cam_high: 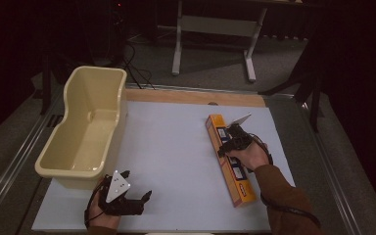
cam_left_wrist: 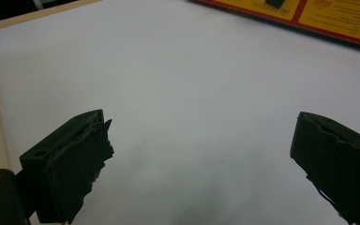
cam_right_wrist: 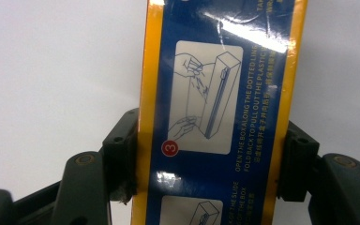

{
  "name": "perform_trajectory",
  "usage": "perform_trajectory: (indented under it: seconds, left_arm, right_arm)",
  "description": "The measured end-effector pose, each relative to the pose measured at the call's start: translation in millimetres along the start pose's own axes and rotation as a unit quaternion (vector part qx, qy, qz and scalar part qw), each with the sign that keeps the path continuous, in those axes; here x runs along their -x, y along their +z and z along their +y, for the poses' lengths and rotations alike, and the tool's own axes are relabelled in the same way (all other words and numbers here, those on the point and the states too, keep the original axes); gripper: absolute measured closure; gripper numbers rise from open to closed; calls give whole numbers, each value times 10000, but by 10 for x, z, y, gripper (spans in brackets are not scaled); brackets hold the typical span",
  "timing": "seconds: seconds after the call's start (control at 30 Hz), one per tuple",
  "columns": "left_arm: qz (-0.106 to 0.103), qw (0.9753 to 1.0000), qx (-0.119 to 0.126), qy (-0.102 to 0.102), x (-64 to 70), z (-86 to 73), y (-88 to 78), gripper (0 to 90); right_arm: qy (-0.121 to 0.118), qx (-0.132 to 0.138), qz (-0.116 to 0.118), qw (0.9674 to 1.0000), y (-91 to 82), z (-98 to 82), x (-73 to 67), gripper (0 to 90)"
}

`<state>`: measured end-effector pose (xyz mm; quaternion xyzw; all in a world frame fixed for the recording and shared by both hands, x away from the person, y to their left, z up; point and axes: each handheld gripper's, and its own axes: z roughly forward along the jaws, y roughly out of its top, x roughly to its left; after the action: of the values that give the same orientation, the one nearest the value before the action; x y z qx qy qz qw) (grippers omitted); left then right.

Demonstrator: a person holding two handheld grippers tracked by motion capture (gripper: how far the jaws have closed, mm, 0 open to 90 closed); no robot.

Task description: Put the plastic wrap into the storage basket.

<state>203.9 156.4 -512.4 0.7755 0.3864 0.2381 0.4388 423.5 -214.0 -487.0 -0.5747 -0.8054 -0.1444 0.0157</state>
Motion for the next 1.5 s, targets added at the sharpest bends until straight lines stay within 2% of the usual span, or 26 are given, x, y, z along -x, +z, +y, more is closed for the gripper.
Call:
perform_trajectory:
  seconds: [0.1,0.2,0.3,0.47,0.63,0.87,1.0,1.17,1.27,1.33,1.5]
  left_arm:
    - [6,10000,2,-3,0,0,2,45]
    - [3,10000,0,0,3,1,3,45]
    - [8,10000,1,-1,4,1,2,45]
    - [12,10000,8,-1,2,1,-2,46]
    - [19,10000,13,-6,1,0,-3,47]
    - [15,10000,5,-2,3,0,-1,48]
    - [7,10000,3,2,3,0,0,49]
    - [5,10000,5,3,3,0,-1,49]
    - [4,10000,4,4,3,0,-1,49]
    - [5,10000,6,1,4,0,0,50]
    - [2,10000,10,5,5,1,0,50]
  right_arm:
    - [120,76,156,9998,-29,-7,28,380]
    - [165,167,375,9990,-73,-7,48,382]
    - [200,201,500,9983,-119,0,32,382]
    - [326,250,869,9954,-170,15,24,382]
    - [504,352,1293,9897,-213,20,20,383]
    - [569,501,1680,9829,-278,24,-29,384]
    - [662,611,1972,9762,-320,39,-50,384]
    - [796,697,2404,9649,-368,62,-81,384]
    - [802,736,2584,9599,-393,77,-119,384]
    - [770,758,2640,9585,-410,89,-155,384]
    - [682,787,2688,9575,-445,113,-242,385]
